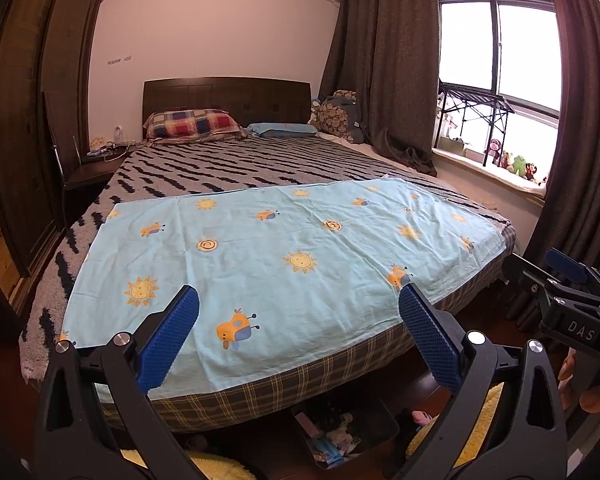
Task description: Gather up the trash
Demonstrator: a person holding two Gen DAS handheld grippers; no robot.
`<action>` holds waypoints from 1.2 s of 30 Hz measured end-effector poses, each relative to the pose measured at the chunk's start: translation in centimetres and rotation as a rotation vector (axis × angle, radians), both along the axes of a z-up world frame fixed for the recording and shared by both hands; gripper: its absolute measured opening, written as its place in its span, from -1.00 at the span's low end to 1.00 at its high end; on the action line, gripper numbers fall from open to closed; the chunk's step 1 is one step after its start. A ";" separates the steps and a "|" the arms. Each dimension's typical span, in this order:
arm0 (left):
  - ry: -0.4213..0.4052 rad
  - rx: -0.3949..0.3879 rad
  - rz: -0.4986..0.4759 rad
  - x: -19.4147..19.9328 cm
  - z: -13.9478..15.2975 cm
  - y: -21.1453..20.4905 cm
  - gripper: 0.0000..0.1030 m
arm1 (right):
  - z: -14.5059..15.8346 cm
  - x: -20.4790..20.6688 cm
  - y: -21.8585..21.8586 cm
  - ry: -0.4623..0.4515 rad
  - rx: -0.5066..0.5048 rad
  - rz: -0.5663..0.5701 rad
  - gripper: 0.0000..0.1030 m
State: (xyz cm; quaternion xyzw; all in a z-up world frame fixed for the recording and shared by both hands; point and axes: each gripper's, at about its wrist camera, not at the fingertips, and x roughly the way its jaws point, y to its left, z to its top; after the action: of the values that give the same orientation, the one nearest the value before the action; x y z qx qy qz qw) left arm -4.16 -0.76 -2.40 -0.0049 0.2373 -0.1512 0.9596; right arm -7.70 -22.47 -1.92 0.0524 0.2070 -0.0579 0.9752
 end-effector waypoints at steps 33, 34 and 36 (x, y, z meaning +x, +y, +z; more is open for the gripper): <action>-0.010 -0.008 0.004 0.1 0.6 -0.1 0.84 | 0.5 -0.2 -0.4 -0.009 0.010 0.004 0.94; -0.010 -0.008 0.005 0.1 0.6 -0.1 0.84 | 0.6 -0.1 -0.4 -0.008 0.010 0.005 0.93; -0.009 -0.009 0.004 0.1 0.6 -0.1 0.84 | 0.6 0.0 -0.5 -0.006 0.010 0.007 0.94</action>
State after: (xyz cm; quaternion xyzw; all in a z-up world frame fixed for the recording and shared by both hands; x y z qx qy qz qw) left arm -4.04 -0.85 -1.84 -0.0092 0.2322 -0.1502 0.9610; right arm -7.69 -22.92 -1.28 0.0568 0.2045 -0.0534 0.9758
